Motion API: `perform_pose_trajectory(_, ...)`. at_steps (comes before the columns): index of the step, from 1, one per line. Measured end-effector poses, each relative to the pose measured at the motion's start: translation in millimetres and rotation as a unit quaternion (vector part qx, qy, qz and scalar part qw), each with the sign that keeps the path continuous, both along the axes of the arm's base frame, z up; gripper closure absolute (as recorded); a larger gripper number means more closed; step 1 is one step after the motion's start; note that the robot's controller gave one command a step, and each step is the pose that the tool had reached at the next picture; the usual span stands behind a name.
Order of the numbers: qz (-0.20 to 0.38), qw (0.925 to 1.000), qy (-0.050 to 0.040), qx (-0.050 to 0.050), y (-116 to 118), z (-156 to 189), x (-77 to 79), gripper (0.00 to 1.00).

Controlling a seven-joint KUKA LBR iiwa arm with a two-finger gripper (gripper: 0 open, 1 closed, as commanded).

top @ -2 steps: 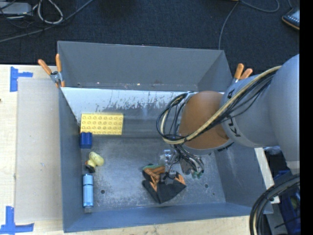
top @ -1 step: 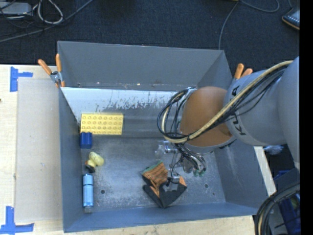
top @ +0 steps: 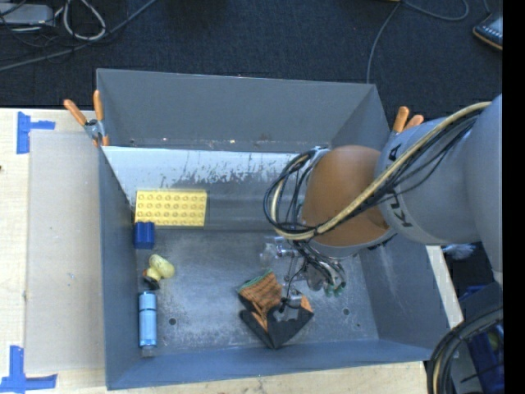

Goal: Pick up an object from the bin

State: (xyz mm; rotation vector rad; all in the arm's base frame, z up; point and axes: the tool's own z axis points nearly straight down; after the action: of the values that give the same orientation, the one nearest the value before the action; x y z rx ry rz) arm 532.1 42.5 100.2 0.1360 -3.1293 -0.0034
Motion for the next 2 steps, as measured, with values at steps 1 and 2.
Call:
perform_pose_trajectory(1,0.001,1.0,-0.0001,0.0,9.4,-29.3,20.6,0.0)
perform_pose_trajectory(2,0.001,1.0,-0.0004,0.0,14.8,-29.1,11.9,1.0)
